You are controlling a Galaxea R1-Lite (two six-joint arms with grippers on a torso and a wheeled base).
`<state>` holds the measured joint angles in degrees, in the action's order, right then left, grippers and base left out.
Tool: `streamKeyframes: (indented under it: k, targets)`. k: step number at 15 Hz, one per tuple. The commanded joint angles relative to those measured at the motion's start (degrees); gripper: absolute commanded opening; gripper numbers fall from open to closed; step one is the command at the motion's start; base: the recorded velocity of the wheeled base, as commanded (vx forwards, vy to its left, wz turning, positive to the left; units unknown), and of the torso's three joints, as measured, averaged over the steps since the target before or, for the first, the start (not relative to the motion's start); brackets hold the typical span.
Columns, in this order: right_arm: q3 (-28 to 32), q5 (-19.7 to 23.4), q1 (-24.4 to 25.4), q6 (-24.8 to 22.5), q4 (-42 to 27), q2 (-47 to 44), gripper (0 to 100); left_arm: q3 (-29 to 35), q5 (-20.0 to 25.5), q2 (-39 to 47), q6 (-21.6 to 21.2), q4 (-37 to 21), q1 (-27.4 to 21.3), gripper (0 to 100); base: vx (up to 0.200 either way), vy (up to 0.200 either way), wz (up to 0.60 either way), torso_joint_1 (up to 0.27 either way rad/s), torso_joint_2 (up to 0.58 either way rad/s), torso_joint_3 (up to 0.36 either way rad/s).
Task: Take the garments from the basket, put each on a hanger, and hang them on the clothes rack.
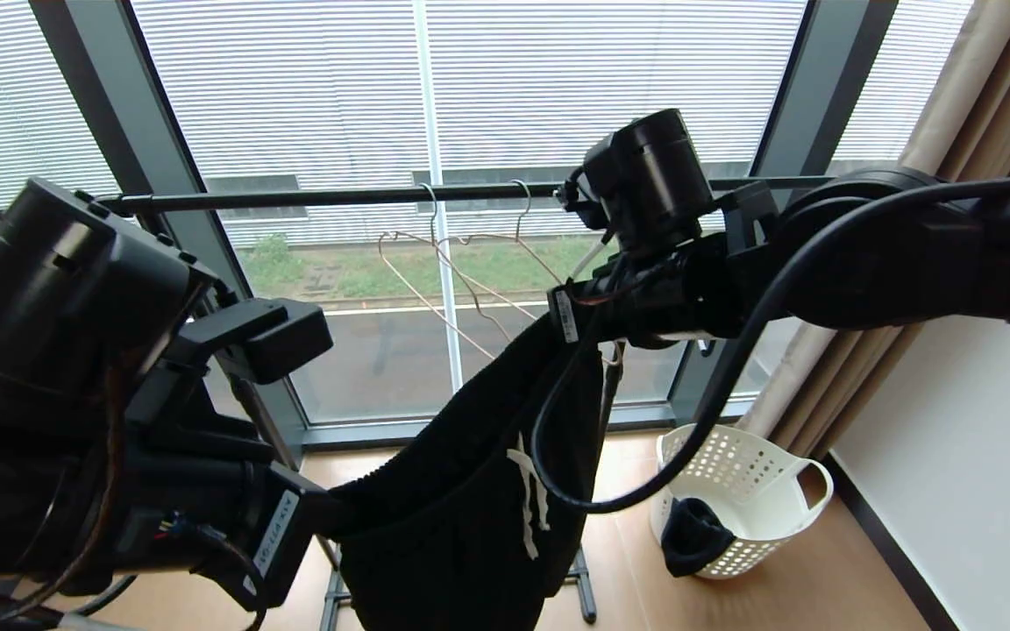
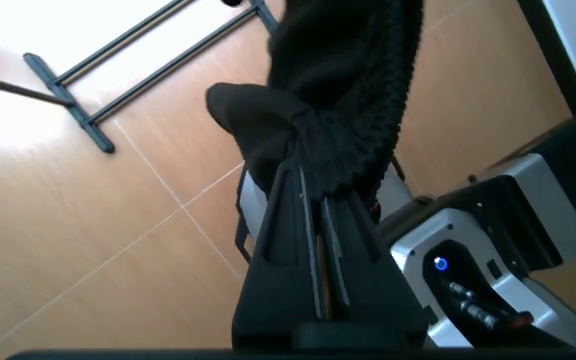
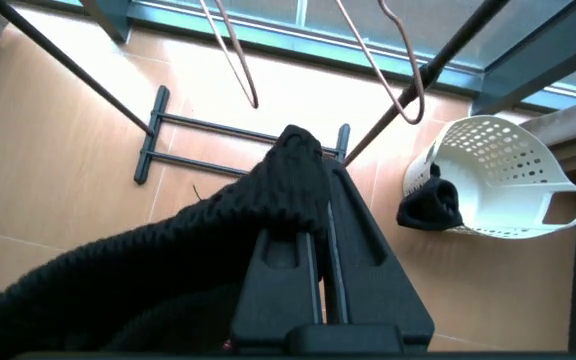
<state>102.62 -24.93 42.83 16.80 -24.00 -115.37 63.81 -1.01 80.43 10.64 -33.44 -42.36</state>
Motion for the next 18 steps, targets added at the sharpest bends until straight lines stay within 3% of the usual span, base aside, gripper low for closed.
streamKeyframes:
  k: [1, 10, 15, 18]
  targets:
    - [11.11, 0.06, 0.50, 1.83, -2.72, -7.76, 0, 0.18, -0.04, 1.74, 2.37, 0.13, -6.33, 0, 0.000, 0.000, 0.00, 0.000, 0.00, 0.000]
    - [11.97, 0.23, 4.72, 3.77, -1.31, -10.40, 0, 7.91, 0.31, 10.09, 9.75, 3.12, -14.50, 0, 0.000, 0.000, 0.00, 0.000, 0.00, 0.000]
    - [11.97, 0.94, 4.02, 4.21, -2.19, -7.85, 0, 5.80, -0.22, 9.30, 10.01, 2.94, -14.06, 0, 0.000, 0.000, 0.00, 0.000, 0.00, 0.000]
    - [11.97, 1.73, -0.11, 4.38, -4.82, -3.19, 0, 2.73, -1.19, 5.96, 9.92, 2.94, -10.11, 0, 0.000, 0.000, 0.00, 0.000, 0.00, 0.000]
